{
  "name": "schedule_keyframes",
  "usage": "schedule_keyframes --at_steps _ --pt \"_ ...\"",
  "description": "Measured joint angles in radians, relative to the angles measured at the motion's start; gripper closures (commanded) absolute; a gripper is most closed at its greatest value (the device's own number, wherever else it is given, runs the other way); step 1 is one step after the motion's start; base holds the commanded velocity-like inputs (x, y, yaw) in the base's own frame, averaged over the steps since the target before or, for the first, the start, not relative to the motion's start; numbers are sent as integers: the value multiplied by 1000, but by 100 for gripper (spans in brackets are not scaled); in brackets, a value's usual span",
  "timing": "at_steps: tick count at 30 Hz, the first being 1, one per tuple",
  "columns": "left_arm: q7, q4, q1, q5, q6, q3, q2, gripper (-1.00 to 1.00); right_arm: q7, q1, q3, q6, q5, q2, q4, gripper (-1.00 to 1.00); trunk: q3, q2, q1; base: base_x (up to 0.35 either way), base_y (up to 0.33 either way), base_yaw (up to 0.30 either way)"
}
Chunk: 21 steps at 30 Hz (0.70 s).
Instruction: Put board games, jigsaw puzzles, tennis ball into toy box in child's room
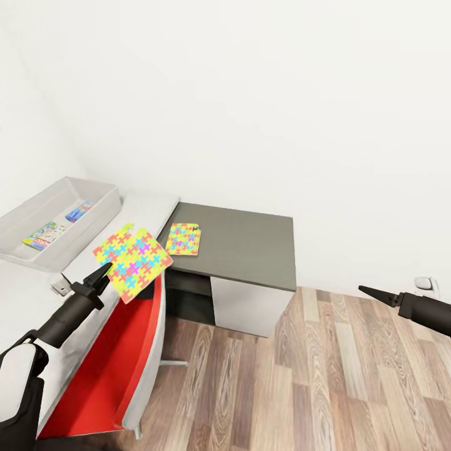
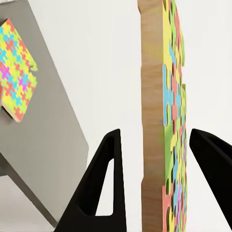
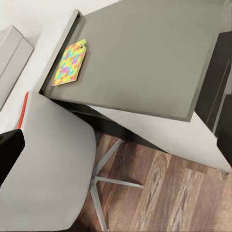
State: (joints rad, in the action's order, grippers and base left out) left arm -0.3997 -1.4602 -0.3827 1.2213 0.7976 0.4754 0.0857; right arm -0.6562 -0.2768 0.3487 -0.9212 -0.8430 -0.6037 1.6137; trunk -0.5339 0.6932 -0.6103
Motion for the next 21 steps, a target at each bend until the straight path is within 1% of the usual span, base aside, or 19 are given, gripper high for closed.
schedule_keyframes --at_steps 8,14,17,21 --pt "-7 0 0 -2 0 -2 1 100 0 0 1 2 0 9 0 -100 0 0 0 315 -17 0" --pt "-7 0 0 -8 -1 -4 2 100 0 0 2 26 1 11 0 -100 0 0 0 313 -56 0" --pt "-7 0 0 -9 -1 -3 1 100 0 0 2 32 1 12 0 -100 0 0 0 192 -33 0" --pt "-6 0 0 -9 0 -4 1 100 1 0 2 37 1 13 0 -100 0 0 0 97 -17 0"
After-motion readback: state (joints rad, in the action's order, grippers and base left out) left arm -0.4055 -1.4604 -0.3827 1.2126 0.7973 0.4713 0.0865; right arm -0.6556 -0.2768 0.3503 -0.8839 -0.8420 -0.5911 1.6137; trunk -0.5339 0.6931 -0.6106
